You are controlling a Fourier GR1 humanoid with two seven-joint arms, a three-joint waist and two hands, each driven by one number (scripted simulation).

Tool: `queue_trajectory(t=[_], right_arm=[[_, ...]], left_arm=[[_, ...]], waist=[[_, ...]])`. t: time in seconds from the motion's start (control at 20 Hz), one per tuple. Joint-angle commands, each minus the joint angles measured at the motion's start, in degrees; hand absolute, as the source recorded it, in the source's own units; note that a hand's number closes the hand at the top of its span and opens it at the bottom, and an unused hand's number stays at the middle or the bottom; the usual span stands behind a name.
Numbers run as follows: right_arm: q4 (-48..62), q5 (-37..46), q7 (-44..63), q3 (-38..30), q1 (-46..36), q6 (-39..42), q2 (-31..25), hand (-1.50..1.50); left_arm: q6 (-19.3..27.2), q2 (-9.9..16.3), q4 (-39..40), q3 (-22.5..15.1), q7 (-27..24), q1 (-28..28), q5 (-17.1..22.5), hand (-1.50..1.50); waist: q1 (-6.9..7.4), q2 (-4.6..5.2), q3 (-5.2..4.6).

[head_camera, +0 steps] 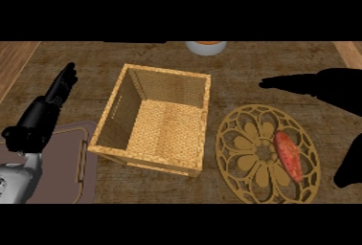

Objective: Pick the sweet potato from the placemat and place it in the basket

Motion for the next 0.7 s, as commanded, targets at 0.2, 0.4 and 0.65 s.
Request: queue_trajectory(t=[0.2,0.4,0.65], right_arm=[[7.6,1.3,1.9,-1.1,-2.3,16.2,1.8,-1.50],[13.6,5.7,-0.4,-3.1,-2.8,19.9,7.3,-1.50],[13.9,18.3,-6.7,-2.4,1.9,19.7,11.4,-1.50]], left_arm=[[2.3,-3.8,3.6,-0.7,-2.6,0.0,-4.2,0.00],[-2.6,0.1,-1.8,2.8,1.7,0.4,-1.0,0.00],[-1.3,-2.7,-2.1,2.5,-2.2,4.8,-3.0,0.00]], waist=[[-1.01,-0.08,0.21],[-0.43,-0.13,0.24],[-0.55,-0.12,0.26]])
